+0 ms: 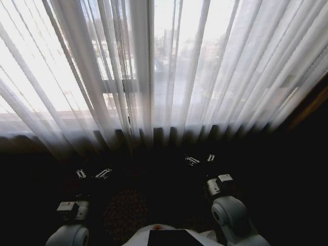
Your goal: Open the curtains by pulling them apart, changing their state from closed to fully open.
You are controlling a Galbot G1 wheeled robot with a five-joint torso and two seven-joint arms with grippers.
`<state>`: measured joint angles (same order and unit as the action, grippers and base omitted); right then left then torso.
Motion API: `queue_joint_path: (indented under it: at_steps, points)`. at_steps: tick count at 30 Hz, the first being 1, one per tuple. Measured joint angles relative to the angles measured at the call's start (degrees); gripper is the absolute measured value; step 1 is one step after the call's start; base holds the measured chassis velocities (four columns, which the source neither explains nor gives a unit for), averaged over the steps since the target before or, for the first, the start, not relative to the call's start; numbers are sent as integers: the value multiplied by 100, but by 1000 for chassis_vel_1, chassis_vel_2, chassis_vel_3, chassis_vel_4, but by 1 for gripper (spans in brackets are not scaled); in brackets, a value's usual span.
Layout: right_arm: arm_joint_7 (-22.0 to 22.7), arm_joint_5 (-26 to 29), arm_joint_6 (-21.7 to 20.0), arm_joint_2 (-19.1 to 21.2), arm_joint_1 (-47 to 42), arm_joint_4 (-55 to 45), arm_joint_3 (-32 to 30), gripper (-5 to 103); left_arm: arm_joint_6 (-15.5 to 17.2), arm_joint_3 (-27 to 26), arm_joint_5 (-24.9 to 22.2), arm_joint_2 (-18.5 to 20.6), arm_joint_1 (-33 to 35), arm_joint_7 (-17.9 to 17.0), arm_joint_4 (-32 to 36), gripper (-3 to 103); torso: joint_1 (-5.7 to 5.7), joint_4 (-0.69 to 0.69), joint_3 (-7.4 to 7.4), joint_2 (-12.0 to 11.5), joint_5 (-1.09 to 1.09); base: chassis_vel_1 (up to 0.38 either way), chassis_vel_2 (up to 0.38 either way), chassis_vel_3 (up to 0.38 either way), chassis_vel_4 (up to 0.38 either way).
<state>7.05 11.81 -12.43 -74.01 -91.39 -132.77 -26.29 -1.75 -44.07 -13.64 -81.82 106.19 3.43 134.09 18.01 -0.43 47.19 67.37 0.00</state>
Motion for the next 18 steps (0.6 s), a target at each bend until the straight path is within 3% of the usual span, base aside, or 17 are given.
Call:
queue_joint_path:
  at_steps: [4, 7, 18]
  points:
    - [-44, -2, 10, -2, -14, -12, 4, 100, -12, 0, 1, -6, 0, 0, -1, 100, 0, -1, 0, 0, 2, -159, 107, 149, -134]
    - [-96, -2, 13, -10, -17, -22, 24, 100, -14, -2, 2, -32, -22, -284, -23, 100, -3, 0, -1, 1, 1, -145, 145, 135, -149]
    - [-107, -2, 13, -30, -5, 7, 70, 100, -48, -3, 0, -48, -54, -344, -98, 100, -3, -1, 0, 1, 1, -148, 173, 153, -171]
